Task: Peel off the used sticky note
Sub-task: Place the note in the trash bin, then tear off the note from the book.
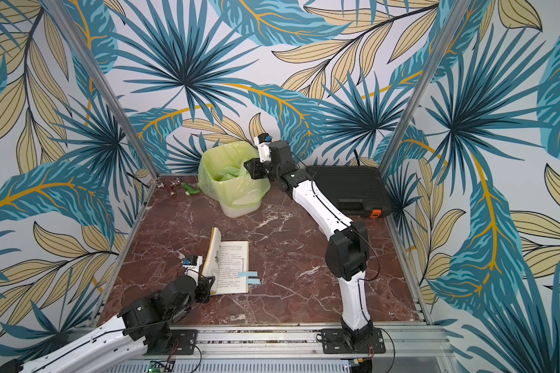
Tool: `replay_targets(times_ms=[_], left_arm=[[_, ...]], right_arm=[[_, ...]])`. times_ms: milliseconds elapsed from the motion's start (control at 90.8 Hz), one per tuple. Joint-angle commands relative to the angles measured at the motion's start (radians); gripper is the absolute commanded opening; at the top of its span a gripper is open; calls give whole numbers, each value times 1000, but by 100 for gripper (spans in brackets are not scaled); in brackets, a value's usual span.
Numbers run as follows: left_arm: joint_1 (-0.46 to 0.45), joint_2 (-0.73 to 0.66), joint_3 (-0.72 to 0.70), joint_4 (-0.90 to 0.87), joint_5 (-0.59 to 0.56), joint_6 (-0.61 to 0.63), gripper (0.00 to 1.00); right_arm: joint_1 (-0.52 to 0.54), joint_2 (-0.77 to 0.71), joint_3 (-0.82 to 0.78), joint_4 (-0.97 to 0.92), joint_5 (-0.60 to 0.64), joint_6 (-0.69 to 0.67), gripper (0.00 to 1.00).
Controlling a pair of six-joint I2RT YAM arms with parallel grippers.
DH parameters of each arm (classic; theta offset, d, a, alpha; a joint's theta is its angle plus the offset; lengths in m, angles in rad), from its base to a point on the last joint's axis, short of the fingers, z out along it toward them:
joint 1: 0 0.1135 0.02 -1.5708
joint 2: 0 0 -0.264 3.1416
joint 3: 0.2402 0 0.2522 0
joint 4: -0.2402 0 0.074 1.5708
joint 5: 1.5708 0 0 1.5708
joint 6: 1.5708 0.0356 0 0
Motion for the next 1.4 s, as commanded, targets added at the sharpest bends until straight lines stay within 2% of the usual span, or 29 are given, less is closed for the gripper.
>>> replay_targets(times_ms=[0,88,231,463,694,958,1388], left_arm=[[2,0,8,-25,-5,20,0],[3,-1,10,-21,-5,22,0],[3,-7,5,-17,-7,30,0],[3,-34,5,-19,-5,48,0],[3,-44,11,-29,-10,59,0],[3,-42,14,-36,-13,53,0],[4,-32,8,-30,-14,43,0]], right_arm=[[-3,-44,4,-77,0,-45,31],[-4,-98,-56,-87,-27,-64,36],[-3,-212,-252,-62,-132,-68,42],[1,-378,-643,121,-281,18,43],[50,-401,-903,189,-347,22,44],[85,-304,-1031,211,-428,-12,44],[151,-147,-1039,167,-477,-74,53]])
